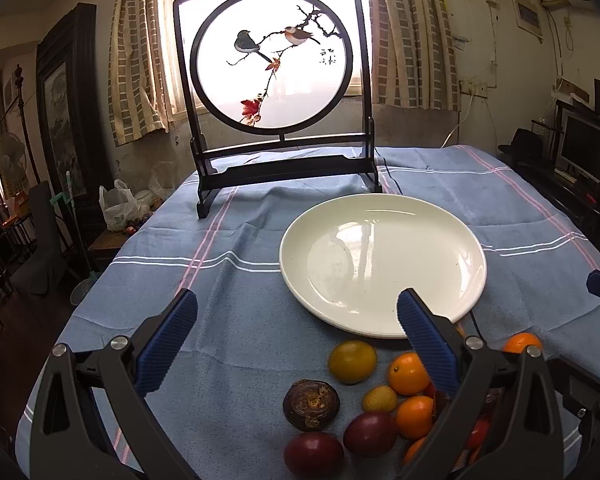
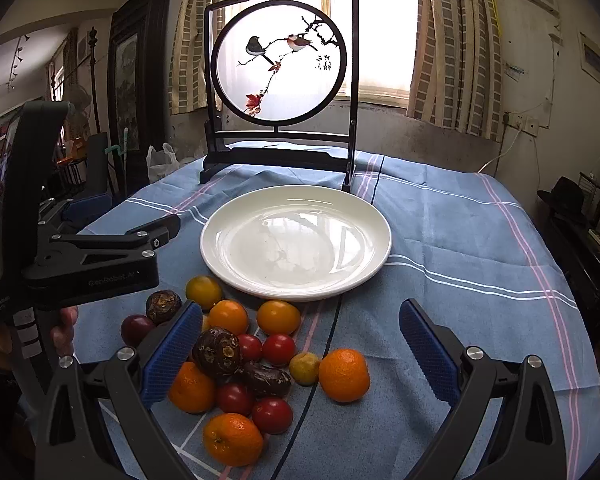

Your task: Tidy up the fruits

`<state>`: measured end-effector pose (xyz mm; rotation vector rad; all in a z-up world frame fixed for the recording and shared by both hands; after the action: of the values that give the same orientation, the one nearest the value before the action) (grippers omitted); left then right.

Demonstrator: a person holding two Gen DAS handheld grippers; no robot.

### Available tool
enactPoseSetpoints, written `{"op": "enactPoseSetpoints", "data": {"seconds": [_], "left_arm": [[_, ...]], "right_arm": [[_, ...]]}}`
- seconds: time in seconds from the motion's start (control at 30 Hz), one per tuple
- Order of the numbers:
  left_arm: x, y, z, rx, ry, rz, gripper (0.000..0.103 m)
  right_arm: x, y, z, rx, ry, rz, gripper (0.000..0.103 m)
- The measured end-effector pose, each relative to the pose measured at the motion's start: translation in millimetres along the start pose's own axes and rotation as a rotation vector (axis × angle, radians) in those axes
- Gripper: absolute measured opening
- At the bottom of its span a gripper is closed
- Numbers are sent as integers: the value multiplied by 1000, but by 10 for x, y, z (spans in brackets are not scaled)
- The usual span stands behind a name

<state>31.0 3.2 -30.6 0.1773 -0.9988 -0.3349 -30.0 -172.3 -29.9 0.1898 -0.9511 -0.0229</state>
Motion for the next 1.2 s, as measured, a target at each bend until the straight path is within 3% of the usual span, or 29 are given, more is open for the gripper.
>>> {"op": "enactPoseSetpoints", "data": {"seconds": [0.4,0.5,0.73,0.87,0.97,1.2], "left_arm": [[-116,94,37,-10,14,-25,98],[-237,98,101,-30,24,-69,98],[-601,-144,360,-206,38,-188,98],[-772,-324,465,-266,52,-253,98],[-844,-393,491,-292,64,-271,98],[-869,-467,470,-346,95,-258,98]], "right_arm": [[-49,-51,47,12,28,3,99],[-182,-74,78,46,103,37,99],[-697,-86,100,142,328,41,99],[-953,57,22,183,397,53,98],[-1035,128,-94,202,461,14,85],[-1060,281,-220,170,458,78,42]]}}
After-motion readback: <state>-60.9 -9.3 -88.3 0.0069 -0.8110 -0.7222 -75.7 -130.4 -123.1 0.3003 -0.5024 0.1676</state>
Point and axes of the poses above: each gripper's, at about its wrist camera, not at the fingertips, and z roughly against the way its jaws point, y to its left, x to its top, the point moved 5 cm from there along -z, roughly the way its jaws point, and after that the axes turned 13 degrees about -z, right-handed, at the moved point
